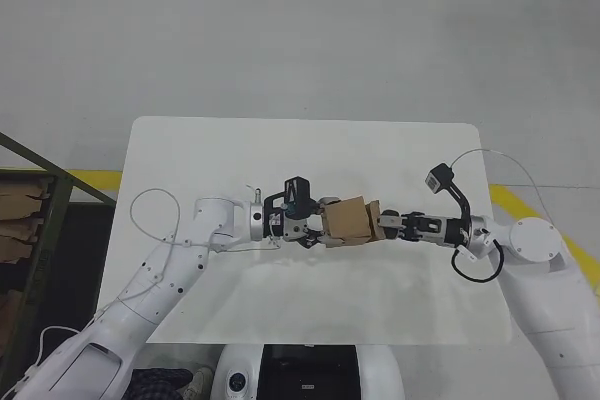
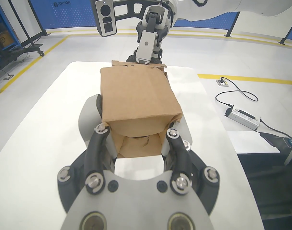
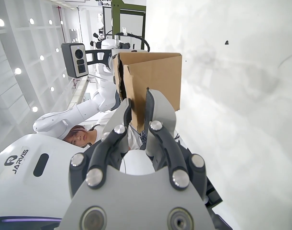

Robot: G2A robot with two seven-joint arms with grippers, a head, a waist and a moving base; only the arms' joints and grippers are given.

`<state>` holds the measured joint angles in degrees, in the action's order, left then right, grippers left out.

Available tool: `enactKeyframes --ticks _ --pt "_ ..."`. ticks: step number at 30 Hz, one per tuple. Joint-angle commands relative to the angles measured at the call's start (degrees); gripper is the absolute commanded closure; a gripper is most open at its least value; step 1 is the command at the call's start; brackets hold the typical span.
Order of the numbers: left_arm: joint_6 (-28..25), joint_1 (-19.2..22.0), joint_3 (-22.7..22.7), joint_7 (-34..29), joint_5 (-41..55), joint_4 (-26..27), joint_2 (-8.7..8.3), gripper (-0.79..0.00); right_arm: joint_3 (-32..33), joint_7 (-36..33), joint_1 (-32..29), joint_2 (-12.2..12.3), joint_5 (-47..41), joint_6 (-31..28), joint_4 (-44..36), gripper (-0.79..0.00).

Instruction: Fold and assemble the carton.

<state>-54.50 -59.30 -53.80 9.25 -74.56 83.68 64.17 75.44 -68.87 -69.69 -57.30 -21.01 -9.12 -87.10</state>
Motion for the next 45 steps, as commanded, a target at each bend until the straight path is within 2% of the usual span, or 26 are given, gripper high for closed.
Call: enactKeyframes --ticks 1,9,19,40,45 --pt "-0.04 -0.05 -0.03 0.03 -0.11 0.01 -0.01 -0.366 -0.10 0.13 0.04 0.02 -0.12 0.01 -0.38 -0.095" --pt "-0.11 0.14 0.15 0.11 -0.48 -0.24 0.06 -0.369 -0.41 0.10 0.07 0.23 0.94 0.51 -1.33 -0.080" --pt "-0.14 0.28 0.28 0.94 -0.83 -0.40 0.17 -0.366 -0.78 1.04 0.28 0.38 1.53 1.05 -1.35 -0.012" --pt "-0.12 -0.08 0.53 0.48 -1.57 0.04 0.21 -0.369 -3.10 1.10 1.92 0.45 2.55 2.13 -2.75 -0.046" --pt "-0.20 -0.03 0.59 0.45 -1.35 -0.06 0.25 -0.366 -3.89 1.22 2.36 0.38 2.27 2.29 -2.64 -0.089"
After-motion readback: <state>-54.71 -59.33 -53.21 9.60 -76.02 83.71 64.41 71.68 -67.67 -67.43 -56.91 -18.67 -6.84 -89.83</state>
